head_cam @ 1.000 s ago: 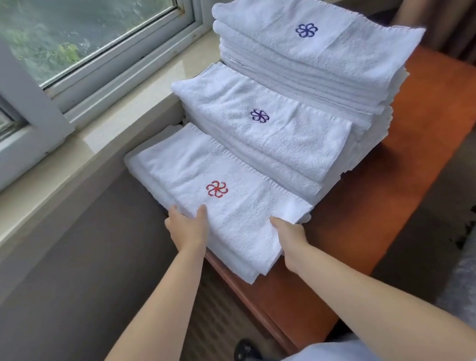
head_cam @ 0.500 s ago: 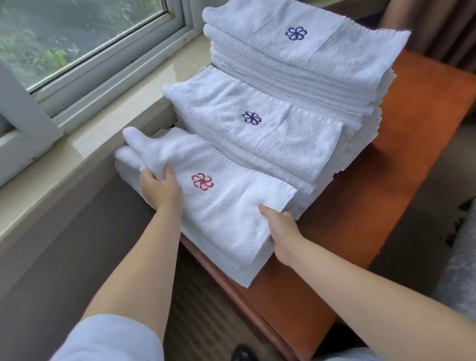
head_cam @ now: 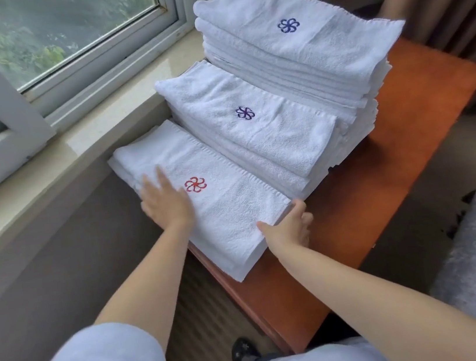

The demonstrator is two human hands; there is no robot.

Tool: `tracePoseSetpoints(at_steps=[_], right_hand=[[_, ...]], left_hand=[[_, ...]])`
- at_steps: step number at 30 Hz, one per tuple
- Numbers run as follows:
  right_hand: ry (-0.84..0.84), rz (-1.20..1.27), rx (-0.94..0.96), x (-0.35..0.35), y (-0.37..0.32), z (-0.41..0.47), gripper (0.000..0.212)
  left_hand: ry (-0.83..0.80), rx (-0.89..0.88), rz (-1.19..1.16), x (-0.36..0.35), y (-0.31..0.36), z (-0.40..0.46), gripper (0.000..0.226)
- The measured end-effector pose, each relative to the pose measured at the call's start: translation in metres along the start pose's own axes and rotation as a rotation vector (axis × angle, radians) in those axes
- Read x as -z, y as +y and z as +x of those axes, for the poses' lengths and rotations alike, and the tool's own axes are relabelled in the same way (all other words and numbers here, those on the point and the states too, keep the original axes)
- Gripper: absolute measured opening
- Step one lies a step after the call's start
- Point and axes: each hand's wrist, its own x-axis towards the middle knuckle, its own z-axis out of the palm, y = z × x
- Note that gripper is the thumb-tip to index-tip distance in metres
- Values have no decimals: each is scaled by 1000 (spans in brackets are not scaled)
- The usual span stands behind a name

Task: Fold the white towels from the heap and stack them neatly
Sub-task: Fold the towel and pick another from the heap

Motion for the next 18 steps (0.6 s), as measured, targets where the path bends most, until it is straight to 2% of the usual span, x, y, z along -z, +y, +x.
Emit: tracePoseSetpoints(at_steps=[2,4,6,11,14,16,18], right_hand=[[107,-320,370,0,0,2,77],[-76,-545,618,0,-1,10,62],[-280,-630,654,2,3,20,55],[-314,-559,735,15,-1,39,50],[-440,-377,724,38,-15,51,43],[-553,-255,760,59,-28,61,38],[-566,-197,851,80,-44,73,32]], left_hand=[[-128,-224,113,-11,13,-24,49],[-240,-211,167,-19,16,-43,50],[-279,-212,251,-24,13,-56,52],[-311,-212,351,-20,13,-77,51],[-346,-139,367,-9,30,-94,47],[-320,-72,267,0,44,-102,45],[-293,39,55,11,59,-108,44]])
